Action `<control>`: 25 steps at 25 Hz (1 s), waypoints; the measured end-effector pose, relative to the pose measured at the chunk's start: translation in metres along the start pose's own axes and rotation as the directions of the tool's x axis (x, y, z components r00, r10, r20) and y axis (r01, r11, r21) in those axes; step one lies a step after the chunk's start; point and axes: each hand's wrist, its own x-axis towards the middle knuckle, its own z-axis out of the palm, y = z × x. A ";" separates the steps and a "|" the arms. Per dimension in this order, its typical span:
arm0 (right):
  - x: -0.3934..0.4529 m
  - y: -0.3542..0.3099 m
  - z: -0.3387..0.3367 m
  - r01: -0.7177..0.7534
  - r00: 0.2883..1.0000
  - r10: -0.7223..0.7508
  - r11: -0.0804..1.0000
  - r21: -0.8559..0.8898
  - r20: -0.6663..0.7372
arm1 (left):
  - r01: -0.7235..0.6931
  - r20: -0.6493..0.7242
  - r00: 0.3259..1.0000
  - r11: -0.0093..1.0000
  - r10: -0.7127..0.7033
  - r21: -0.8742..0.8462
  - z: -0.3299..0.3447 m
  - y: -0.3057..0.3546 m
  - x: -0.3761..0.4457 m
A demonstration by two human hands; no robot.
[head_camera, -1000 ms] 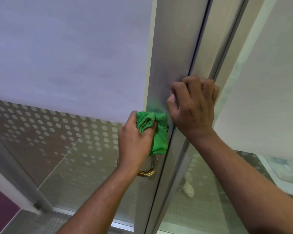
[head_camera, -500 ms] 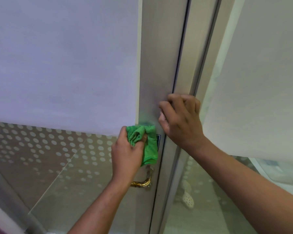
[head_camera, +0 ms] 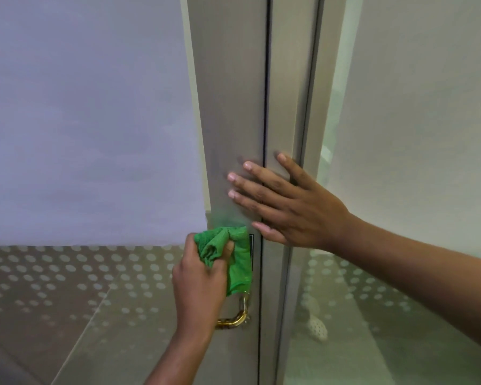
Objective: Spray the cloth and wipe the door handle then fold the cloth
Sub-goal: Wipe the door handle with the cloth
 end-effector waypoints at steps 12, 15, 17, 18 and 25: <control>-0.001 -0.001 0.003 -0.024 1.000 0.024 1.000 -0.006 0.007 | -0.032 -0.003 0.999 0.998 0.032 -0.062 0.003 0.010 0.013; -0.002 -0.003 0.003 -0.019 1.000 0.019 1.000 -0.016 0.017 | 0.054 0.026 0.998 0.998 -0.054 0.012 0.000 -0.014 -0.005; -0.001 -0.003 0.004 -0.019 1.000 0.019 0.999 -0.026 0.016 | 0.079 0.037 0.996 0.996 -0.080 0.029 -0.002 -0.019 -0.011; -0.001 -0.003 0.003 -0.022 1.000 0.022 0.999 -0.027 0.016 | 0.068 0.044 0.997 0.997 -0.069 0.023 -0.002 -0.014 -0.008; 0.001 -0.003 0.003 -0.021 1.000 0.022 0.999 -0.029 0.015 | 0.035 0.047 0.998 0.999 -0.035 -0.016 -0.005 0.009 0.014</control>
